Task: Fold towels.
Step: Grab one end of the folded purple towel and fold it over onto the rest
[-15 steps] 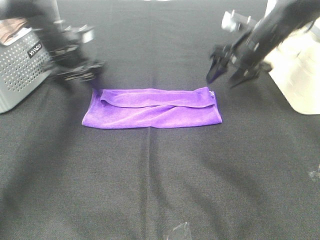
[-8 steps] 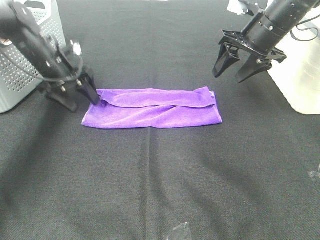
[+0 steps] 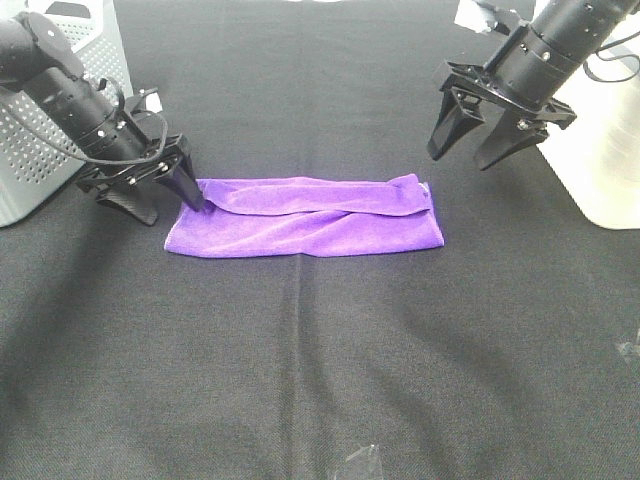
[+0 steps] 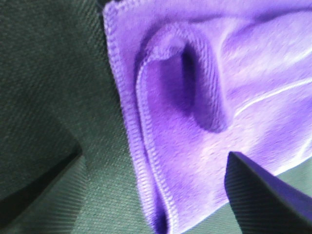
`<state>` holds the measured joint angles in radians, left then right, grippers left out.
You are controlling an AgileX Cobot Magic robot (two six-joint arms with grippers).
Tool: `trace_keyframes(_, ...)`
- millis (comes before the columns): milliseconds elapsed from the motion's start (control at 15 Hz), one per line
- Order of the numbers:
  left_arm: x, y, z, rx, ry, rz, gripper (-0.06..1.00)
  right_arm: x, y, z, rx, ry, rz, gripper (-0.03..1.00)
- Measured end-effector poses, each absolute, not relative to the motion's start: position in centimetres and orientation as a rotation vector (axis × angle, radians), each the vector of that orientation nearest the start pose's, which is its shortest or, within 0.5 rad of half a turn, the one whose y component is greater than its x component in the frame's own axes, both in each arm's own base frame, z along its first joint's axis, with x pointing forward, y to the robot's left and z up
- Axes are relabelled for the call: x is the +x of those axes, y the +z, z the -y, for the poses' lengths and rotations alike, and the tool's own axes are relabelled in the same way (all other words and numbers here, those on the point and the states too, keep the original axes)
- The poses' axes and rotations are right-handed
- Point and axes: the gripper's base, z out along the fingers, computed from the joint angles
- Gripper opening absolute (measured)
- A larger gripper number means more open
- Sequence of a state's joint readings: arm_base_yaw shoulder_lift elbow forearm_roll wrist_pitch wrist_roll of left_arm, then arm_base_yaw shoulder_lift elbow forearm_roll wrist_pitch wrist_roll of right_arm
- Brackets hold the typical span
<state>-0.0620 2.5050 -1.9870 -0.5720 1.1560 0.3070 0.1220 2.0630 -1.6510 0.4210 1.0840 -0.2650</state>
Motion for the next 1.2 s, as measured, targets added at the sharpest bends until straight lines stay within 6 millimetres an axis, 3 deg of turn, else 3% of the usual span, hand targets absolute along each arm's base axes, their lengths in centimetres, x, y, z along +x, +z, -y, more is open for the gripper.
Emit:
trace_keyframes(133, 48.7, 9.2, 8.5, 0.187, -0.853, -2.982, 0.73, 42.1, 21.1, -8.5, -0.320, 0.555, -2.895, 0.64)
trace_keyframes(333, 48.2, 8.6, 12.0, 0.253, -0.921, -2.984, 0.72, 42.0, 21.1, -8.5, -0.326, 0.561, -2.909, 0.64)
trace_keyframes(467, 47.9, 8.5, 13.3, 0.277, -0.942, -2.984, 0.69, 41.9, 21.1, -8.5, -0.328, 0.564, -2.914, 0.64)
trace_keyframes(600, 47.9, 8.1, 13.4, 0.279, -0.945, -2.991, 0.54, 41.9, 21.1, -8.5, -0.329, 0.564, -2.915, 0.64)
trace_keyframes(800, 47.9, 7.6, 13.2, 0.321, -0.891, -3.019, 0.07, 41.8, 21.1, -8.5, -0.335, 0.570, -2.928, 0.64)
trace_keyframes(1067, 48.5, 8.5, 13.3, 0.447, -0.765, -3.025, 0.02, 41.5, 21.1, -8.5, -0.345, 0.579, -2.950, 0.64)
trace_keyframes(1133, 48.7, 8.7, 12.9, 0.454, -0.709, -3.030, 0.02, 41.4, 21.1, -8.5, -0.351, 0.585, -2.963, 0.64)
trace_keyframes(1200, 49.1, 9.5, 11.1, 0.444, -0.596, -3.035, 0.02, 41.2, 21.1, -8.5, -0.359, 0.593, -2.979, 0.64)
